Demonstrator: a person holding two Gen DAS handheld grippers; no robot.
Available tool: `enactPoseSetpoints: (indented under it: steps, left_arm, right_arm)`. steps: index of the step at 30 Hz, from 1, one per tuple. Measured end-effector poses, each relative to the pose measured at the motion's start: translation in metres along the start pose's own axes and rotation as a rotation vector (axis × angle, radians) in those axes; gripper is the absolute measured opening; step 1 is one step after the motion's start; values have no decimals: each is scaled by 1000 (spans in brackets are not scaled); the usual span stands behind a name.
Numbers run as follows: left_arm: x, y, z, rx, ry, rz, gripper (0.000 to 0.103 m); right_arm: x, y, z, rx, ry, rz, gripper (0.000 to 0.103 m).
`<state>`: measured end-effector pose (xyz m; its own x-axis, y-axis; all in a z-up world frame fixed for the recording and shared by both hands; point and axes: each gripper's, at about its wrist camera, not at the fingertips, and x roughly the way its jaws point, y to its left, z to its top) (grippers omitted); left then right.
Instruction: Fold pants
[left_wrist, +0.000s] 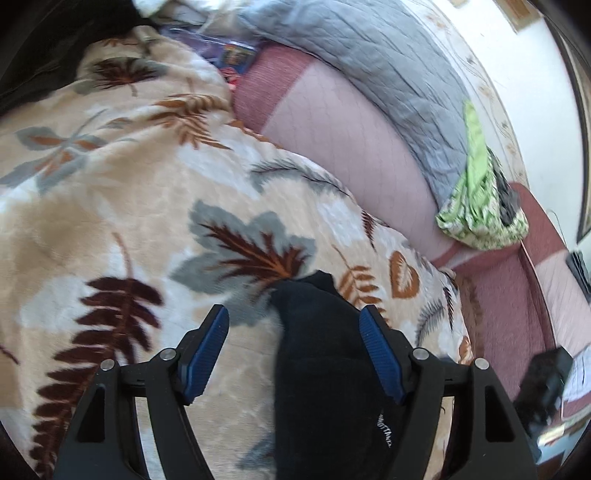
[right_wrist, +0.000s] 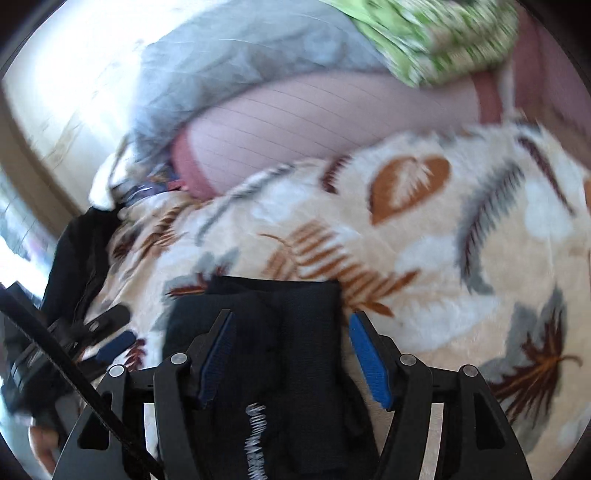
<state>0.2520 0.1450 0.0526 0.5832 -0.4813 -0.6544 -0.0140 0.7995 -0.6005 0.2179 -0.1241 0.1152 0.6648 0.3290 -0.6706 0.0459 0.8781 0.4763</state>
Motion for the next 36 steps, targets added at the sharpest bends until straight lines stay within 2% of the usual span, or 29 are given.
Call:
enactPoseSetpoints:
  steps: [4,7,9,12,15,19,25,30,32,36]
  left_arm:
    - [-6,12,3,-16,2,38,73]
    - [-14,18,5,-13,-23,66,73]
    - [-19,19,7,-2,-40,79,73]
    - [-21,15,7,31,-57,100,73]
    - [-23,7,2,77,-61,117,73]
    - [-28,-9,-14,158,-77,132,73]
    - [-44,-51,-78,352,-147,181,75]
    - [-72,-87,-140,490,-267,212,81]
    - [-83,-93,-162,515,-318,246,89]
    - [-106,-96,-208,508,-393,287,97]
  right_arm:
    - [3,28,-12,-80,51,25,69]
    - [26,45,-43,-137,140,-41,69]
    - [42,50,-57,-163,176,-103,73]
    - [42,54,-63,-195,142,-146,75]
    - [34,51,-57,-169,143,-134,75]
    - [5,38,-56,-122,100,-132,75]
    - [-44,-9,-81,-18,80,-149,75]
    - [-82,-58,-112,91,48,-144,76]
    - [-98,-69,-121,99,15,-151,76]
    - [-132,-81,-136,56,-85,-173,78]
